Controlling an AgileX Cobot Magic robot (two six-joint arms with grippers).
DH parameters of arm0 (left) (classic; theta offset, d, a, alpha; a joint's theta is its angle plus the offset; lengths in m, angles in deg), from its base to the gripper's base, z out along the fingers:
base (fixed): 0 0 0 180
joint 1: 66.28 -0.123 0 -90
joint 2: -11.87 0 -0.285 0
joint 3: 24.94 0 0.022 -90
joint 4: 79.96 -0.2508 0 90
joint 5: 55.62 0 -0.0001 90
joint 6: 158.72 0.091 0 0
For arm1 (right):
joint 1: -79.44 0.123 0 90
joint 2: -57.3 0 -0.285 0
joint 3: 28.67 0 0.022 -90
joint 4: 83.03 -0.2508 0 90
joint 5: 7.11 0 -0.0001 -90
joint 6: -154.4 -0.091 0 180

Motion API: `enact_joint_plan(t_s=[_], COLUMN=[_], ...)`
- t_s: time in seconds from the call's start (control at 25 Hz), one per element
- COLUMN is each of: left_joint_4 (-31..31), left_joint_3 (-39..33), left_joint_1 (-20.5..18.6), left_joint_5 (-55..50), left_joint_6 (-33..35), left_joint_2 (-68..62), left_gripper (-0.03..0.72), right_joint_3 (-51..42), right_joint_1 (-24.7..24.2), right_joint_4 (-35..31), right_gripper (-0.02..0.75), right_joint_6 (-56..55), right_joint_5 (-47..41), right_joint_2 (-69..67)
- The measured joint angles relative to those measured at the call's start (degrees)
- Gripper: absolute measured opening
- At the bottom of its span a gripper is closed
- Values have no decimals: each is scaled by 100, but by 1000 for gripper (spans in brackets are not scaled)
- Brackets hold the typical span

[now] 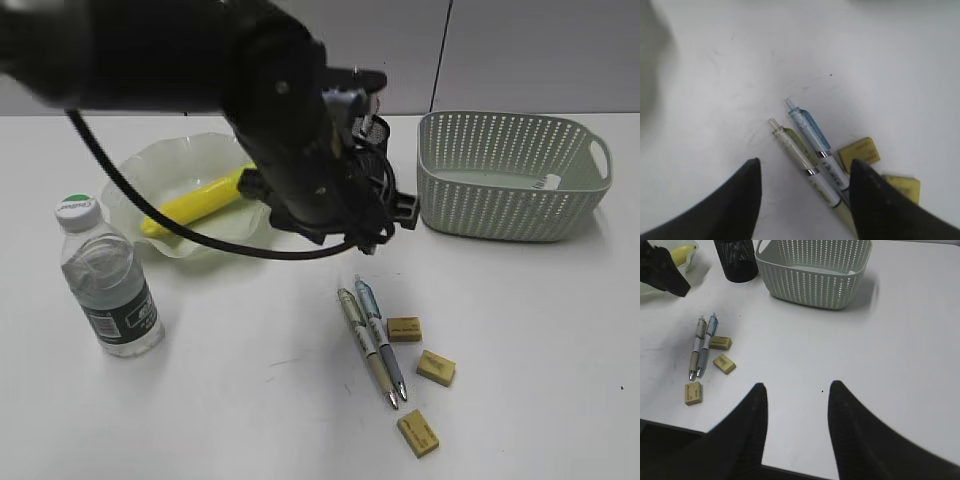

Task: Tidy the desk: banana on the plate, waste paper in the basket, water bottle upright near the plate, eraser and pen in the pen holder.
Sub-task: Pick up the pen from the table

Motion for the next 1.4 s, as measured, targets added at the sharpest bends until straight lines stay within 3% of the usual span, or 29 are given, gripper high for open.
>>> enact_joint_plan(t_s=[0.2,0.48,1.08,1.16,1.4], left_joint_4=[-325,-602,-694,-734,-819], left_joint_3=[163,170,192,219,225], left_joint_1=[5,10,89,90,90], left_joint_5=[-92,31,243,173,146], left_joint_6=[-1454,-2488,-2826,-2828,-2847], left_joint_2=[-655,-1032,-1429,-1447,-1454], left_gripper=[396,375,367,330,119], right_joint_3=[0,0,0,0,0], right_joint_1=[0,0,0,0,0], right_joint_4=[0,-4,-4,-4,-4], right_gripper=[307,300,299,298,298], right_joint_6=[0,5,5,5,5], right_joint_5=[5,11,17,17,17], right_joint_2=[0,0,0,0,0])
